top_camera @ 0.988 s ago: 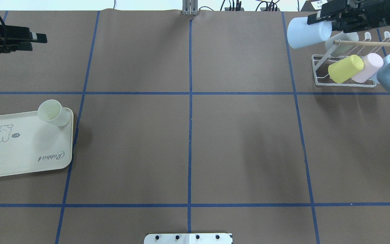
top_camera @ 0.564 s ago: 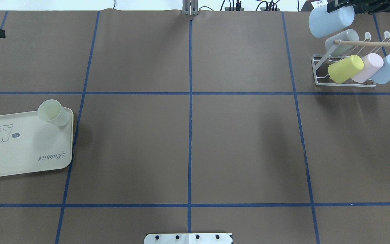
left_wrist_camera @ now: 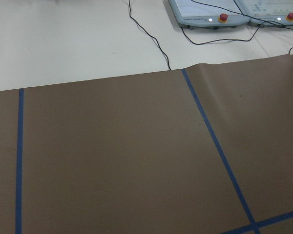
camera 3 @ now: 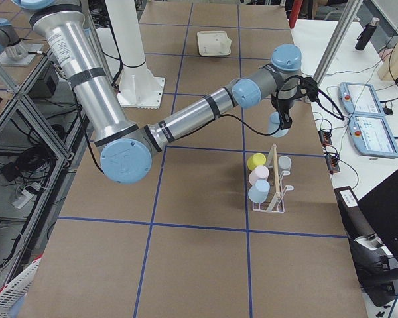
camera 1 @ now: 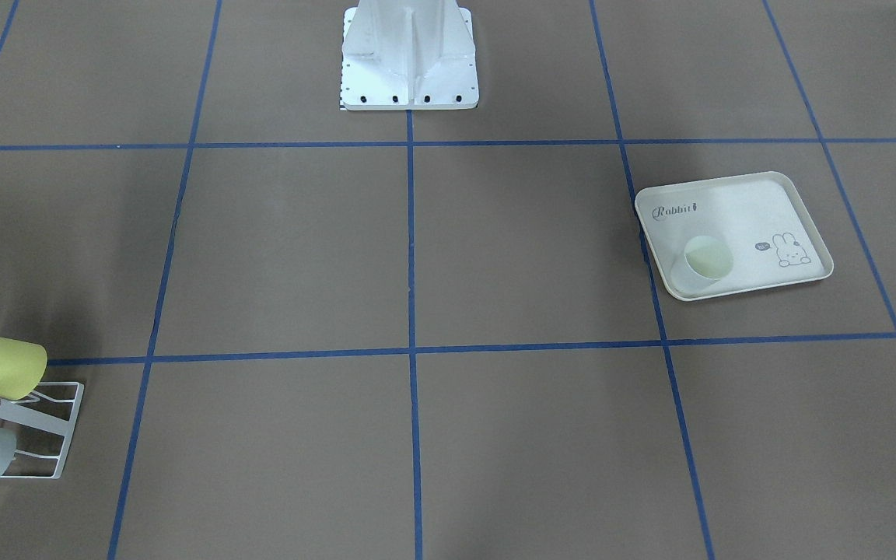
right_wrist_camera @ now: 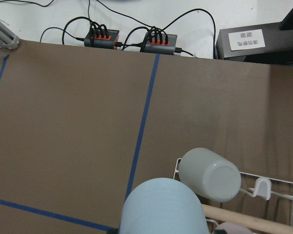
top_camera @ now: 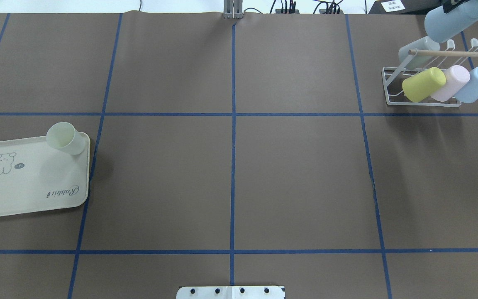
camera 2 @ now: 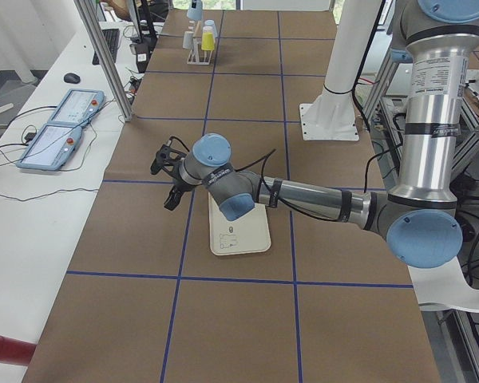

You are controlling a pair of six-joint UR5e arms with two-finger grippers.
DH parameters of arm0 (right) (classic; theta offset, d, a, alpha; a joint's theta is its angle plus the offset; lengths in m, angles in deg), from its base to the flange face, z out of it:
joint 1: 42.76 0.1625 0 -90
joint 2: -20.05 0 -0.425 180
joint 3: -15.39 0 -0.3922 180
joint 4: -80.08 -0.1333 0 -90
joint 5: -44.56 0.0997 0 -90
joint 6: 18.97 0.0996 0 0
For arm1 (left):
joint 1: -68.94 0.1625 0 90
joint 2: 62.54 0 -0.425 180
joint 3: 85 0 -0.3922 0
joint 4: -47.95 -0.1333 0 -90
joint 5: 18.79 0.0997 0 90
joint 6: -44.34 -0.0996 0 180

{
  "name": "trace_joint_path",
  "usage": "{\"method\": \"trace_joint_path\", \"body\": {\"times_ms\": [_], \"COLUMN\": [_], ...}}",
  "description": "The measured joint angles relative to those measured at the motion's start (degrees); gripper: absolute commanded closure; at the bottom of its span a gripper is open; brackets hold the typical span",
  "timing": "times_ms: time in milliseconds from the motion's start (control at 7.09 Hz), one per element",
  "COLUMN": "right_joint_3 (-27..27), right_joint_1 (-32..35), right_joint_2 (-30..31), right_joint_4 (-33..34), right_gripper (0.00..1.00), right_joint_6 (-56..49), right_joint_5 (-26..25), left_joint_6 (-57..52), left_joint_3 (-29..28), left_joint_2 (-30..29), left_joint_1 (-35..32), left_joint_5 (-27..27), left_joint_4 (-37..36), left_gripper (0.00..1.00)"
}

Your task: Transfer IKEA cup to right arm and place on rack

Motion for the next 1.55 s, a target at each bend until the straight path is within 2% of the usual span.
{"method": "trace_joint_path", "body": {"times_ms": [423, 705, 1129, 1552], "right_joint_3": [-16.46, -23.29, -27.15, -28.63], "right_joint_1": [2.17, 2.37, 1.67, 0.93], "right_joint_2": [-6.94, -8.93, -9.92, -10.07], "right_joint_4": [2.93, 3.09, 3.04, 2.78], "right_gripper": [0.8, 0.8, 0.8, 0.8], "right_joint_6": [-9.55, -12.39, -13.98, -14.08], "right_joint_5": [-0.13, -0.47, -0.62, -0.8], "left_joint_6": [-0.1, 0.23, 0.46, 0.57], "left_joint_3": [2.92, 3.27, 3.37, 3.38], "left_joint_2": [4.26, 4.86, 5.0, 4.97], "left_joint_1": [0.11, 0.2, 0.3, 0.41], "left_joint_5": [0.36, 0.3, 0.25, 0.36], "left_joint_4": [0.01, 0.24, 0.35, 0.37], "left_gripper": [0.0, 0.0, 0.0, 0.0]}}
